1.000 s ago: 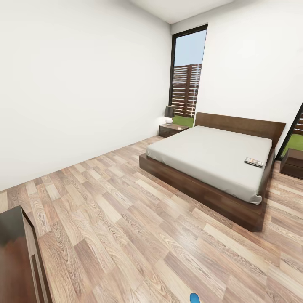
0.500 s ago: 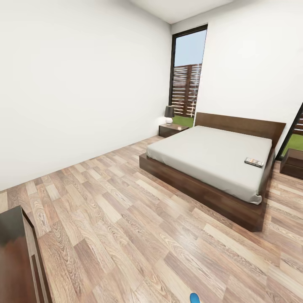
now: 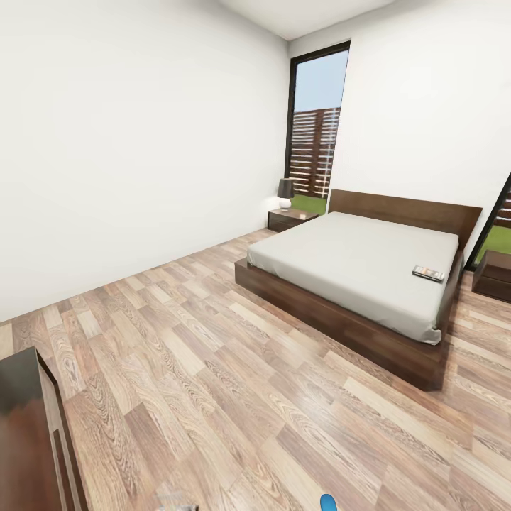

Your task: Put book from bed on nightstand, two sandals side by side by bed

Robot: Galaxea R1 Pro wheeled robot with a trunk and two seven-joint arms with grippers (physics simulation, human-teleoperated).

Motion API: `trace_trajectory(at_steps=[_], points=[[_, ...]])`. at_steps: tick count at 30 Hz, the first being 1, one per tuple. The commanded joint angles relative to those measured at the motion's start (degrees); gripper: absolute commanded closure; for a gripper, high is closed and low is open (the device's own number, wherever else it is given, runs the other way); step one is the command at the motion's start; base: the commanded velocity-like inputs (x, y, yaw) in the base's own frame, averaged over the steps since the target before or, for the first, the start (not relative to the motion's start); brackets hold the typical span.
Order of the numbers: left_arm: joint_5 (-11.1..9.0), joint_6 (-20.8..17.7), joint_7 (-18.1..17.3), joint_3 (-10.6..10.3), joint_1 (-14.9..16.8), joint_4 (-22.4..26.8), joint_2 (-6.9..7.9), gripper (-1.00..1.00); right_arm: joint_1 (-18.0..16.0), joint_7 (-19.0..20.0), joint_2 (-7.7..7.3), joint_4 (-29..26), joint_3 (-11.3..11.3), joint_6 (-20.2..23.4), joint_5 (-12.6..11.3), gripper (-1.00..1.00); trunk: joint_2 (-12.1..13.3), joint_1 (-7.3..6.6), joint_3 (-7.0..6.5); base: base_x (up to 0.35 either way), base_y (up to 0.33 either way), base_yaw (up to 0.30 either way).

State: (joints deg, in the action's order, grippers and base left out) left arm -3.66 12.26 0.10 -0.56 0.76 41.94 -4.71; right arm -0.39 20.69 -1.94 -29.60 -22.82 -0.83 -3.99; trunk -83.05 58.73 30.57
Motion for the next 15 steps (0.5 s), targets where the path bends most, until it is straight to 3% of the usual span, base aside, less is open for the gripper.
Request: trace_trajectory(at_steps=[1,4,7,10,12,15], points=[[-0.4,-2.3,0.0,-0.1,0.0,3.3,-0.01,-1.00,0.0,0.4,0.01,0.1,-0.2,0.0,-0.4,-1.00,0.0,0.00,0.06,0.000,0.000,0.000],[-0.4,-10.5,0.0,-0.1,0.1,10.5,-0.02,-1.00,0.0,0.4,0.01,0.1,-0.2,0.0,-0.4,-1.00,0.0,0.00,0.06,0.000,0.000,0.000],[-0.5,-23.4,-0.1,-0.1,0.8,22.3,-0.03,-1.00,0.0,0.4,0.01,0.1,-0.2,0.0,-0.4,-1.00,0.0,0.00,0.06,0.000,0.000,0.000],[-0.8,-28.6,-0.1,-0.1,1.2,29.7,-0.03,-1.00,0.0,0.4,0.01,0.1,-0.2,0.0,-0.4,-1.00,0.0,0.00,0.06,0.000,0.000,0.000],[-2.5,-32.5,0.0,-0.1,1.4,35.9,-0.03,-1.00,0.0,0.4,0.01,0.1,-0.2,0.0,-0.4,-1.00,0.0,0.00,0.06,0.000,0.000,0.000],[-5.4,-36.3,0.0,-0.1,1.5,40.8,-0.03,-1.00,0.0,0.4,0.01,0.1,-0.2,0.0,-0.4,-1.00,0.0,0.00,0.06,0.000,0.000,0.000]])
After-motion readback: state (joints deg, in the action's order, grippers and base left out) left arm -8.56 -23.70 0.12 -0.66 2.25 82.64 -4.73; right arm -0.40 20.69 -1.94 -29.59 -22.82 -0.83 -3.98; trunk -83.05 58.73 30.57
